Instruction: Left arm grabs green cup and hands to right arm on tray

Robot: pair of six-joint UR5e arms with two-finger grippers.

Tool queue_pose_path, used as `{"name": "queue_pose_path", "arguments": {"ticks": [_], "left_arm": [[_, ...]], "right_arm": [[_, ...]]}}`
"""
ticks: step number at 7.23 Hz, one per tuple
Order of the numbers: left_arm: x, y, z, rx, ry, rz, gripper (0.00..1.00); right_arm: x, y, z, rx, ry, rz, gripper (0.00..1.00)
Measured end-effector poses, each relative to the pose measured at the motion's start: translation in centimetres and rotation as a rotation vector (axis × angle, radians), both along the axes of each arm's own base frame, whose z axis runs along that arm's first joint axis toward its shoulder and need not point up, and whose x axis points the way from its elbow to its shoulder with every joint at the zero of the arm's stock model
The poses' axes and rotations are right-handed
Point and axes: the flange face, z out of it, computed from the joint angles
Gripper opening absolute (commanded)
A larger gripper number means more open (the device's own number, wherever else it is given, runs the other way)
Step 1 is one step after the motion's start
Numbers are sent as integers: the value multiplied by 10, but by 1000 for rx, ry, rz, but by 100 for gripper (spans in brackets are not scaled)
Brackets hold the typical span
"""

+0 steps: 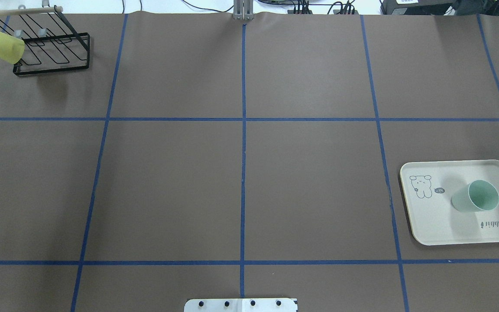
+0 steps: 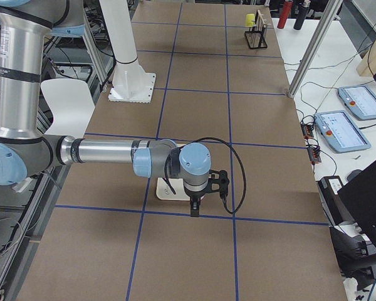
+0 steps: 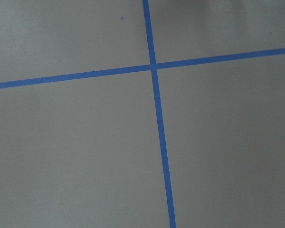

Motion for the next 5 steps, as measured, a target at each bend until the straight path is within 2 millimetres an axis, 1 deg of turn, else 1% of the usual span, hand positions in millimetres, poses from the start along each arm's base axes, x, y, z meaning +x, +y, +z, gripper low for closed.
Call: {"name": "queue_pose_path", "arguments": {"ticks": [2,3,5], "left_arm": [[0,0,4,-9,1,0,100],[0,0,5,-10,1,0,100],[0,-1,4,-8,2,-1,100]], "right_arm": [[1,-14,-2,8,4,0,100],[1,-24,-3,10,5,0,100],[2,-50,9,-6,1,-1,100]]}}
